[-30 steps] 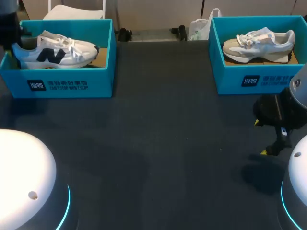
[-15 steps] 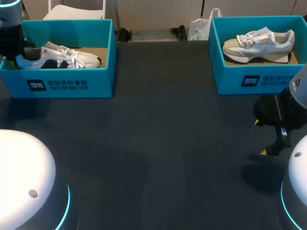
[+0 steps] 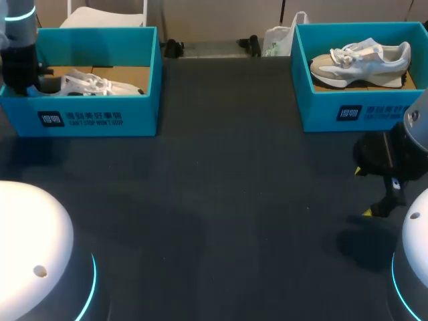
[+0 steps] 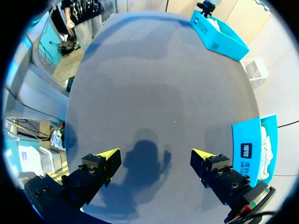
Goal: Take the shoe out of the shoebox, open the shoe tongue, remove and reinsert the insole, then place the shoe into the shoebox
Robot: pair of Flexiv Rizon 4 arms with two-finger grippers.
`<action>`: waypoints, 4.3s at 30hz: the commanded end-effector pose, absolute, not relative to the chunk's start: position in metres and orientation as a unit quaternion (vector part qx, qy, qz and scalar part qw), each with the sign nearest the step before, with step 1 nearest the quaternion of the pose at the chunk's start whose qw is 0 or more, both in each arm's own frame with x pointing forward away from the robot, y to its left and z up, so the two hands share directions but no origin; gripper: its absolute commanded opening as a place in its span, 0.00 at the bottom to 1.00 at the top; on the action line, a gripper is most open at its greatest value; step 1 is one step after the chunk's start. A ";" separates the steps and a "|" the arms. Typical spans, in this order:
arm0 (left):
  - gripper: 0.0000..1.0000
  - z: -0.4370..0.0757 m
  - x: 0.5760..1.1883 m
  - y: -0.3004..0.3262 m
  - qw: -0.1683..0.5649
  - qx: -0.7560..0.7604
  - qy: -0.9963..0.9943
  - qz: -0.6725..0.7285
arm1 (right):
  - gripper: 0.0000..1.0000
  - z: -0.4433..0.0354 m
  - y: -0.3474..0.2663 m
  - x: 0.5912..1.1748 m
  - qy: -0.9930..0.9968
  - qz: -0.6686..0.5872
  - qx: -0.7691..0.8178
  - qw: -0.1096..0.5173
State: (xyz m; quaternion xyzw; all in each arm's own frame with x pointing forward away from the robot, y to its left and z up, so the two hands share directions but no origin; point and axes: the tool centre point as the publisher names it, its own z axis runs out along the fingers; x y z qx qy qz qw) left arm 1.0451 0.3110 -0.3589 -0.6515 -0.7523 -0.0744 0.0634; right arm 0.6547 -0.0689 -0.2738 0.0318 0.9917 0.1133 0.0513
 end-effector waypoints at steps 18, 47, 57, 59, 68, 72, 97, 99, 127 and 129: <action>0.00 -0.380 1.035 0.300 0.066 -0.667 -0.738 -0.074 | 1.00 -0.274 -0.069 0.653 0.992 0.113 0.032 0.052; 1.00 -0.346 1.030 0.291 0.030 -0.682 -0.730 -0.033 | 1.00 -0.274 -0.069 0.653 0.992 0.113 0.032 0.052; 1.00 -0.302 1.020 0.281 0.006 -0.679 -0.733 -0.028 | 1.00 -0.274 -0.069 0.653 0.992 0.113 0.032 0.052; 1.00 -0.293 1.017 0.280 0.003 -0.676 -0.736 -0.030 | 1.00 -0.274 -0.069 0.653 0.992 0.113 0.032 0.052; 1.00 -0.249 1.000 0.284 -0.003 -0.670 -0.742 -0.021 | 1.00 -0.274 -0.069 0.653 0.992 0.113 0.032 0.052; 1.00 -0.231 0.994 0.288 -0.001 -0.671 -0.741 -0.016 | 1.00 -0.274 -0.069 0.653 0.992 0.113 0.032 0.052; 1.00 -0.231 0.994 0.288 -0.001 -0.671 -0.741 -0.016 | 1.00 -0.199 -0.071 0.767 0.954 -0.011 0.295 0.056; 1.00 -0.231 0.994 0.288 -0.001 -0.671 -0.741 -0.016 | 1.00 -0.199 -0.071 0.767 0.954 -0.011 0.295 0.056; 1.00 -0.231 0.994 0.288 -0.001 -0.671 -0.741 -0.016 | 1.00 -0.189 -0.148 0.893 0.813 -0.082 0.577 -0.006; 1.00 -0.231 0.994 0.288 -0.001 -0.671 -0.741 -0.016 | 1.00 -0.189 -0.148 0.893 0.813 -0.082 0.577 -0.006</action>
